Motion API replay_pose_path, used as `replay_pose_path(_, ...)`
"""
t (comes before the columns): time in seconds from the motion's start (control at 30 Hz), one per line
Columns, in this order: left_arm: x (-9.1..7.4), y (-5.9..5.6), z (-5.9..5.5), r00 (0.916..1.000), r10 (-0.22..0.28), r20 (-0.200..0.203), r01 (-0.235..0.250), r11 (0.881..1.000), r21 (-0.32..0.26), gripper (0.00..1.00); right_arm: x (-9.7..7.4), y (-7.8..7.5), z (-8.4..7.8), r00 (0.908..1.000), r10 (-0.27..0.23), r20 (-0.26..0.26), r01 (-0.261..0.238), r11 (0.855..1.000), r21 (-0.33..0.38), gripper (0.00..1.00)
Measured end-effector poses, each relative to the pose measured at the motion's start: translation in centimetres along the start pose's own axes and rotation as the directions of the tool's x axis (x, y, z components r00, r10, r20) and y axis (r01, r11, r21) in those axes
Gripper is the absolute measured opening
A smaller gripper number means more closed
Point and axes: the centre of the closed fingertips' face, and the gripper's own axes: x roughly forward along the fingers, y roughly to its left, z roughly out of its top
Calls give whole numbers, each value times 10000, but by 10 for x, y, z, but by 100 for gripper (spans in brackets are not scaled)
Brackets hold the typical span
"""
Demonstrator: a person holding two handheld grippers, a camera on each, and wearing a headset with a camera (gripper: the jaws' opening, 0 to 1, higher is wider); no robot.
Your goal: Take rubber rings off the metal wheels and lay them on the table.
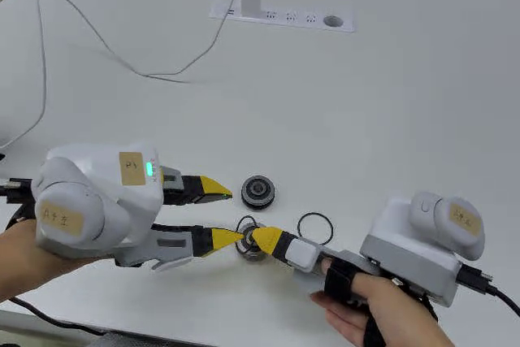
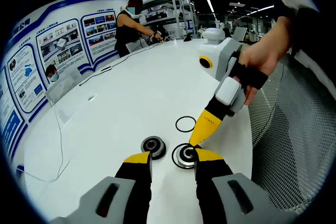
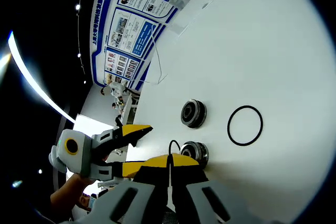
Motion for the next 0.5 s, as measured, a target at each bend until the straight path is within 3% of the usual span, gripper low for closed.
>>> replay_pose_path(0.13,-4,7,2,9996,278,87,-278,9996,-81,37,-5,3,7,9997,144,195,-146,9998,97,1)
replay_pose_path(0.27,-8,14,14,9941,742,794,-655,9921,-1068,43,-11,1,19,9983,78,582,-95,9995,293,1)
replay_pose_path(0.33,-10,15,17,9926,815,905,-699,9897,-1249,48,-15,-4,25,9971,-23,755,-1,9995,319,1)
replay_pose_path(0.5,-13,13,23,9914,872,975,-751,9897,-1216,49,-25,-19,38,9920,-405,1196,337,9977,581,1)
